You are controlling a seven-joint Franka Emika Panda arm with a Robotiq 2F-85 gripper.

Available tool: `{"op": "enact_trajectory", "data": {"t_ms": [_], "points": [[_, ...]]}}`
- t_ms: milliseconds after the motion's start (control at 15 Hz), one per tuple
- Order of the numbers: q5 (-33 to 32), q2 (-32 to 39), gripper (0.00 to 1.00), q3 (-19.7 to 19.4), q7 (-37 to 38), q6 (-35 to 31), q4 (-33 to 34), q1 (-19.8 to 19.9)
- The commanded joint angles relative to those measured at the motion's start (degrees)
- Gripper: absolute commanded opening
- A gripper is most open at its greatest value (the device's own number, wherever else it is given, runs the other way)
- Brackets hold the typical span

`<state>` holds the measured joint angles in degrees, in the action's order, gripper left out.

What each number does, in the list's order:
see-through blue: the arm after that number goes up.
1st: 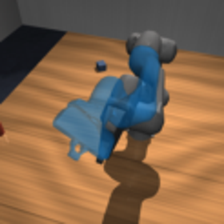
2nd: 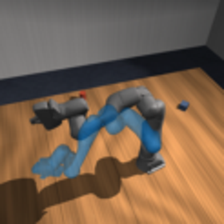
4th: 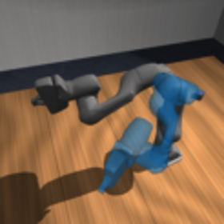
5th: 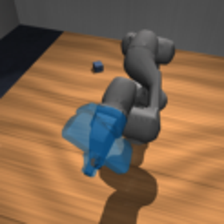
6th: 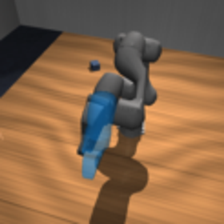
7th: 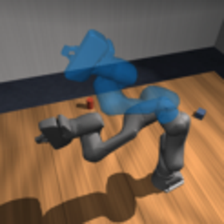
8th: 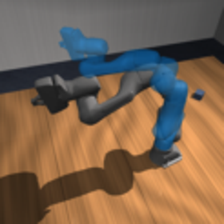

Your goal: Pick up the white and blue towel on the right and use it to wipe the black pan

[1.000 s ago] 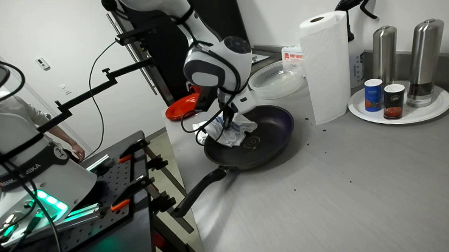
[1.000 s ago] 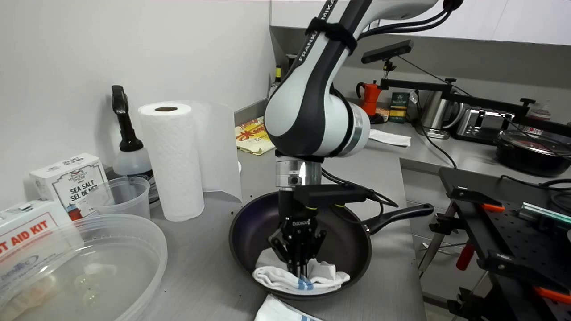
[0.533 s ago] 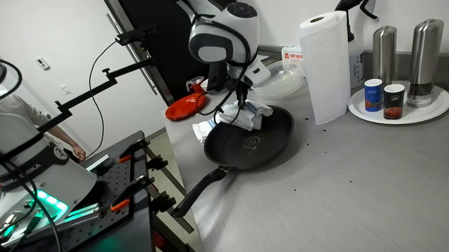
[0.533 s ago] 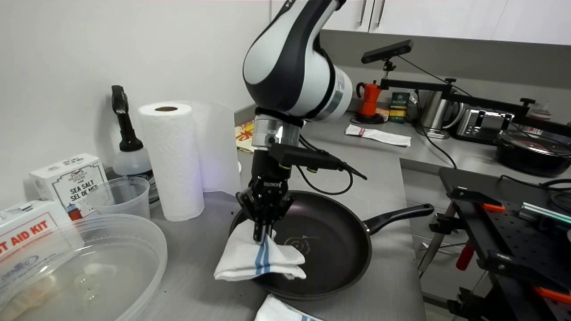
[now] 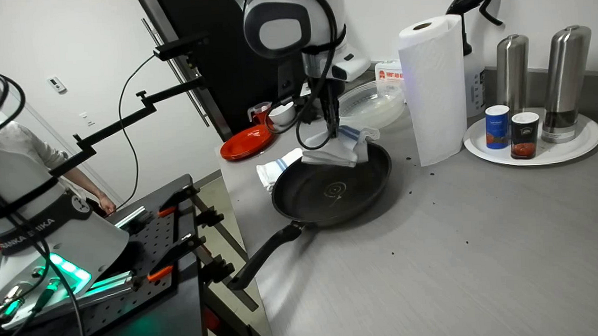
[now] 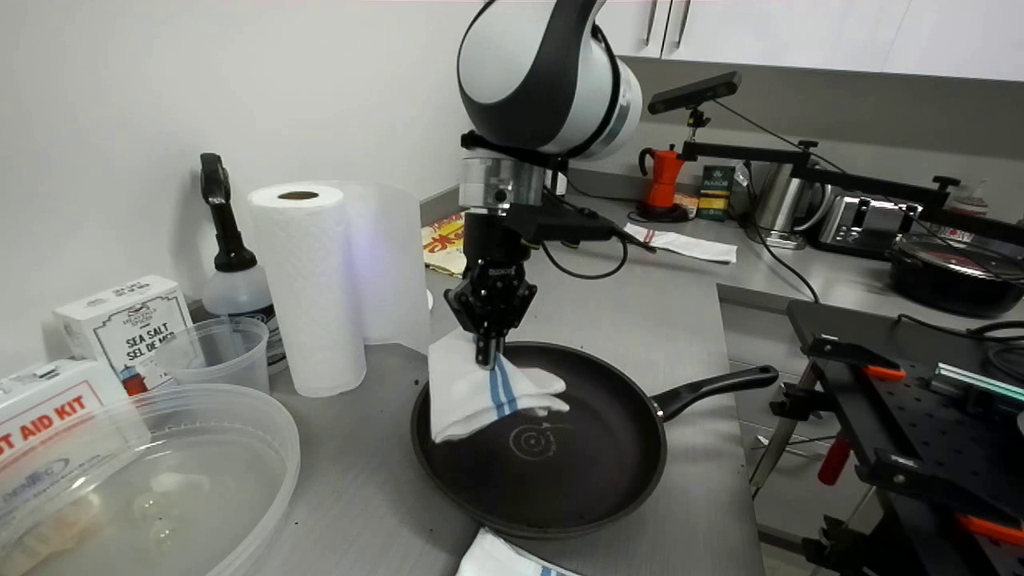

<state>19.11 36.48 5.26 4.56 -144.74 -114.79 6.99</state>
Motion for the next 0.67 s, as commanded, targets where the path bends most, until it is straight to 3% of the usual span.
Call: {"op": "enact_trajectory", "data": {"t_ms": [0,200,600], "points": [[-7.78,-5.63,0.02,-6.63,2.15,0.11,-4.00,-4.20],[-11.50,-6.37,0.02,-10.08,3.36,-1.51,-3.68,-4.41],[-11.40,-3.79,0.02,-14.75,6.26,-6.00,-0.85,-1.77]]}}
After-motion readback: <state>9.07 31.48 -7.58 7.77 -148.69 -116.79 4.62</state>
